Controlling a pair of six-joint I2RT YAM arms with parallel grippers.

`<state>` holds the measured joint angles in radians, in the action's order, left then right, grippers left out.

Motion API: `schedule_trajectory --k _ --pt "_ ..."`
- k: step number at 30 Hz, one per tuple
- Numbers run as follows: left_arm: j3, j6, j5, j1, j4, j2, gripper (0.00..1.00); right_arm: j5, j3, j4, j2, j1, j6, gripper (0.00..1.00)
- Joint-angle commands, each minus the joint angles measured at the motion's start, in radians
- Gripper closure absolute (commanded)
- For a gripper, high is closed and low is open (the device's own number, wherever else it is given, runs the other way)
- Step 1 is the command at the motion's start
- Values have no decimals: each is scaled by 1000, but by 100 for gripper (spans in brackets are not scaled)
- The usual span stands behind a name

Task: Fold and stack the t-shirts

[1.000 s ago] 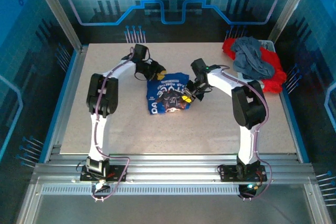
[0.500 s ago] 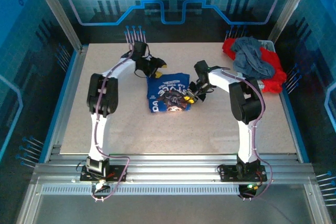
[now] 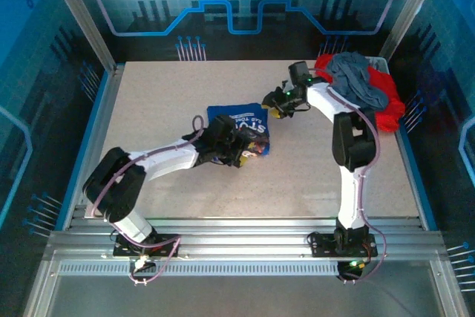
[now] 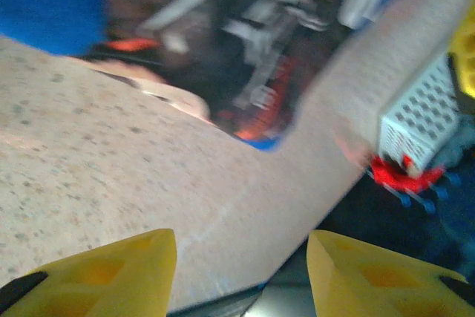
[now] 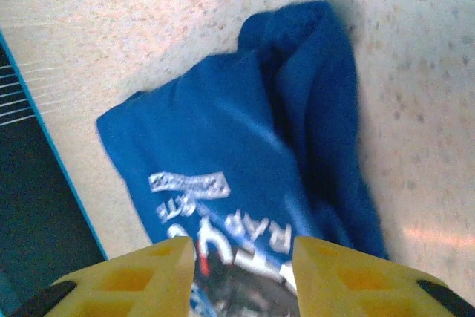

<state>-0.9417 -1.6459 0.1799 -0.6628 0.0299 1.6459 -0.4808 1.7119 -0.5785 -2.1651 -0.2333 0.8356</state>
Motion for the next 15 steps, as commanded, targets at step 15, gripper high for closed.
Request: schedule_trajectory --k 15 --pt "38 -399 -345 -109 -404 222 48 -40 32 -67 -148 -109 -15 63"
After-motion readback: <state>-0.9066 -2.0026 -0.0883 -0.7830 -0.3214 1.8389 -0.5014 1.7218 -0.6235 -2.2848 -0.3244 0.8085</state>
